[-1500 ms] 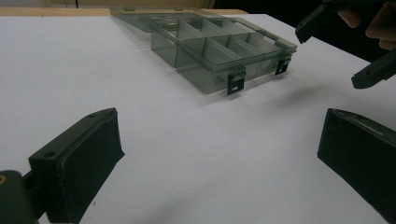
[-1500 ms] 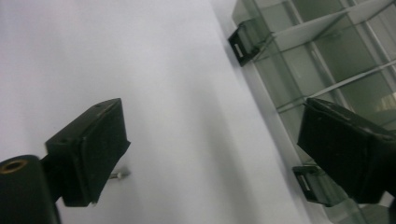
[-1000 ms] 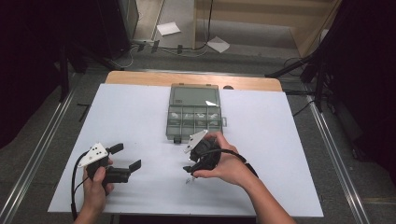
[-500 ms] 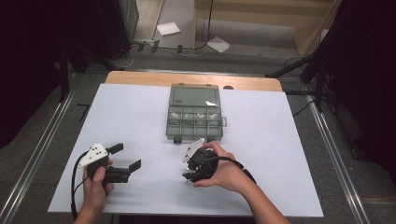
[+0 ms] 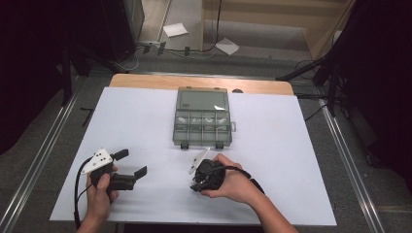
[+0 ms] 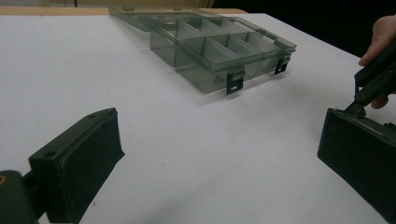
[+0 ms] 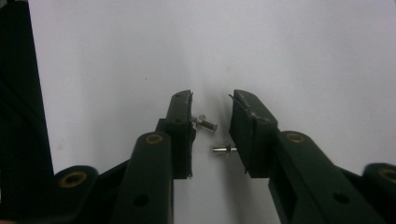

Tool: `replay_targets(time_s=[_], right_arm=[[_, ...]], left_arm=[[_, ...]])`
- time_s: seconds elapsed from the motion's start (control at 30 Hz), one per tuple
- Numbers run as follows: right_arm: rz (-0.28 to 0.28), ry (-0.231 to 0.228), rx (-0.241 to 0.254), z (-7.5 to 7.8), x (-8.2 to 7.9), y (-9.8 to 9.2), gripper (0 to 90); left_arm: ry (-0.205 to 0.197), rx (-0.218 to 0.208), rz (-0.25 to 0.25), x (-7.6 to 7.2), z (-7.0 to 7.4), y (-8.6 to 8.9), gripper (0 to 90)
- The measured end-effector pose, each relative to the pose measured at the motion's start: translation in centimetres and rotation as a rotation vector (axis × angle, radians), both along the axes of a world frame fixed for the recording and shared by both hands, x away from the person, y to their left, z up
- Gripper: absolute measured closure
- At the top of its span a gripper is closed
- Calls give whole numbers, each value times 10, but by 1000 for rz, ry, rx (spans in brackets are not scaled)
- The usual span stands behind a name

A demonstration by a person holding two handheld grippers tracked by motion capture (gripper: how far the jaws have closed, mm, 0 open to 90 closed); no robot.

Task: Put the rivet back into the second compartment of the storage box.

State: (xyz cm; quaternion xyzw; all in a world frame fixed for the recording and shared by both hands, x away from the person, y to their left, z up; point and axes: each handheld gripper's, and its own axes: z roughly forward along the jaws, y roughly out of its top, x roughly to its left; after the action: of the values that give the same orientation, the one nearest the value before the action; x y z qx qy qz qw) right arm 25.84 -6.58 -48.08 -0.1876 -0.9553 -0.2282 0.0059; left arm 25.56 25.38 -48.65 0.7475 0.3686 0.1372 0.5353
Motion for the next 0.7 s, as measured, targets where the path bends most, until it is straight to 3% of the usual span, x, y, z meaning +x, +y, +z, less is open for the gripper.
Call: replay_targets(time_s=[0.3, 0.5, 0.7], right_arm=[[12, 5, -12, -4, -2, 1, 744], [42, -51, -24, -5, -5, 3, 799], [52, -48, -32, -4, -4, 3, 802]], left_arm=[[2, 0, -1, 0, 0, 0, 0], [3, 1, -1, 0, 0, 0, 0], [1, 1, -3, 0, 0, 0, 0]])
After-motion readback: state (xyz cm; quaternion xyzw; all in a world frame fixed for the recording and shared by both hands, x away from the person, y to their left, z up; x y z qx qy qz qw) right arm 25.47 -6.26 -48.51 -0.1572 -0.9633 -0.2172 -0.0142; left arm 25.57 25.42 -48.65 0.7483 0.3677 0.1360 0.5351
